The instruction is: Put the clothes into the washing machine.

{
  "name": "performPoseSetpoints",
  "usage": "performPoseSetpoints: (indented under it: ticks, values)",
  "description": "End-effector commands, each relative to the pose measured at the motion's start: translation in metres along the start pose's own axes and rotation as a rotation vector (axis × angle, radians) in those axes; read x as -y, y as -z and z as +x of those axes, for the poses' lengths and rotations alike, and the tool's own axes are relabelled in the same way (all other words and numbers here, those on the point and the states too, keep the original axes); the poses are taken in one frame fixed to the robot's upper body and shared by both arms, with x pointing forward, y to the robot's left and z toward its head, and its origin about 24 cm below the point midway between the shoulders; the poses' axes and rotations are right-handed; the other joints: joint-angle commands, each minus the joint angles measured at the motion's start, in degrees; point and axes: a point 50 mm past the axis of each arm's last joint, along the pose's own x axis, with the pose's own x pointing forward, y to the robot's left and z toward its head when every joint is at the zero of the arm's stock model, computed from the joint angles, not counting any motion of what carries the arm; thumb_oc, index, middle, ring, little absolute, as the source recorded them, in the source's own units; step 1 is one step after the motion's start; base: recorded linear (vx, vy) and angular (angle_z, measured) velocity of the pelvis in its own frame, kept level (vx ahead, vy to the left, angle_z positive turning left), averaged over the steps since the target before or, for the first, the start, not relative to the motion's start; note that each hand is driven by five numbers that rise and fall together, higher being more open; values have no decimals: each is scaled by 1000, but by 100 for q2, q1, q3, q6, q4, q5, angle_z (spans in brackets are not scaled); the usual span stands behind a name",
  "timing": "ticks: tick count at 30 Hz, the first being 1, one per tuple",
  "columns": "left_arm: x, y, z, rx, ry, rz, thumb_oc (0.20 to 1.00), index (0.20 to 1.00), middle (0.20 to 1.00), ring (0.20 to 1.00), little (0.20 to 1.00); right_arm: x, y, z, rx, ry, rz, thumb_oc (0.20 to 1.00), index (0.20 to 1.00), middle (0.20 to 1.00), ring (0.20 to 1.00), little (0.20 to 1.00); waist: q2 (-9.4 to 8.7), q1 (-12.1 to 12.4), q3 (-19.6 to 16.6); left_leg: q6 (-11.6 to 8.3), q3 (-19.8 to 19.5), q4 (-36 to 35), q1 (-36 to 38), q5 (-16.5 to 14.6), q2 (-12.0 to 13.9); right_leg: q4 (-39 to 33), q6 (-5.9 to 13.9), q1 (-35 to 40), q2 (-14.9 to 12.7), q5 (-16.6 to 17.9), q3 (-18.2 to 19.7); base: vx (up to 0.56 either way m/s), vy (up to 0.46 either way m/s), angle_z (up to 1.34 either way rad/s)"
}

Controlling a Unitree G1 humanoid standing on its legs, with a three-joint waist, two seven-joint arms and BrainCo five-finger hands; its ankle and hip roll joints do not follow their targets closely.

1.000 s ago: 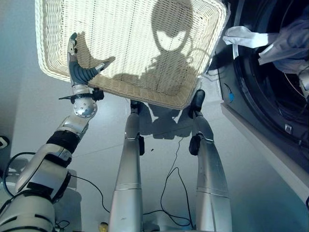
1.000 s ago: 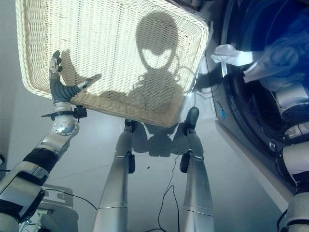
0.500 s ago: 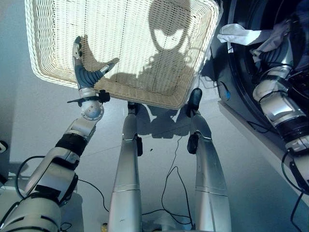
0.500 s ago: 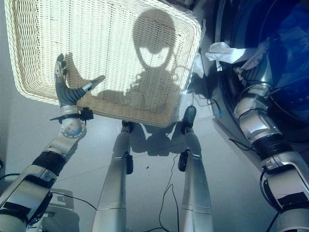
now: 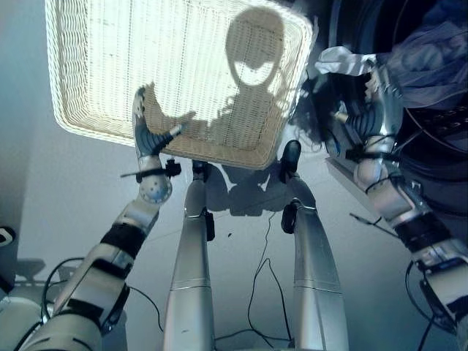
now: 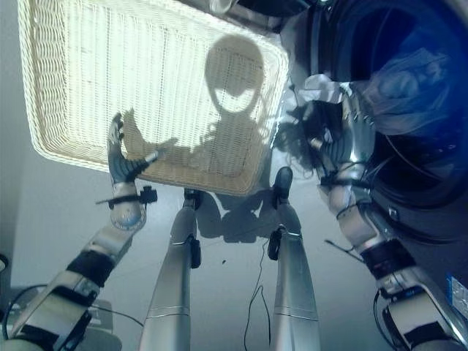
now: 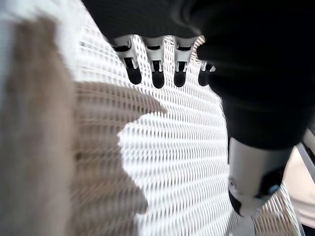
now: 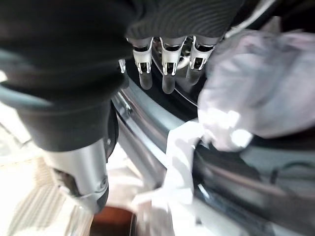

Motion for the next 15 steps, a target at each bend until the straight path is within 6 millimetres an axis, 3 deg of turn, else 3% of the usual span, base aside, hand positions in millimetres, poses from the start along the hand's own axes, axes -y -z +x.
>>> performPoseSetpoints:
  ticks: [1, 4, 8, 10, 14, 15]
  values:
    - [3, 7, -15, -21, 15, -11, 1000, 1000, 1000, 1000, 1000, -9, -11, -23, 93, -76, 51, 1000, 1000, 1000, 1000, 1000, 177, -97, -72, 552, 327, 412, 439, -541, -425, -448, 293, 755, 486, 307, -415, -59, -2, 2]
    - [2, 30, -43, -112, 84, 9, 1000, 1000, 1000, 1000, 1000, -26, 6, -57, -1, -173, 100, 1000, 1000, 1000, 1000, 1000, 187, -59, -72, 534, 388, 141, 1183, -545, -363, -641, 312, 1443, 396, 275, -482, -51, -10, -2]
    - [1, 51, -69, -214, 169, 40, 1000, 1000, 1000, 1000, 1000, -35, 22, -84, -98, -257, 113, 1000, 1000, 1000, 1000, 1000, 223, 13, -72, 506, 437, -143, 2015, -547, -308, -853, 344, 2235, 287, 218, -561, -10, -2, -1]
    - [-12, 76, -93, -353, 256, 93, 1000, 1000, 1000, 1000, 1000, -42, 42, -116, -251, -353, 131, 1000, 1000, 1000, 1000, 1000, 212, 66, -72, 462, 493, -447, 3061, -573, -257, -1089, 368, 3255, 201, 132, -601, 14, 16, 1]
    - [-32, 104, -125, -552, 349, 140, 1000, 1000, 1000, 1000, 1000, -51, 64, -160, -457, -499, 155, 1000, 1000, 1000, 1000, 1000, 168, 72, -175, 382, 596, -785, 4220, -640, -190, -1460, 373, 4461, 108, 51, -584, 72, 32, 8]
    - [-33, 105, -126, -560, 351, 141, 1000, 1000, 1000, 1000, 1000, -51, 64, -162, -464, -506, 155, 1000, 1000, 1000, 1000, 1000, 166, 69, -200, 379, 596, -802, 4228, -627, -189, -1491, 371, 4478, 105, 68, -587, 101, 19, 6]
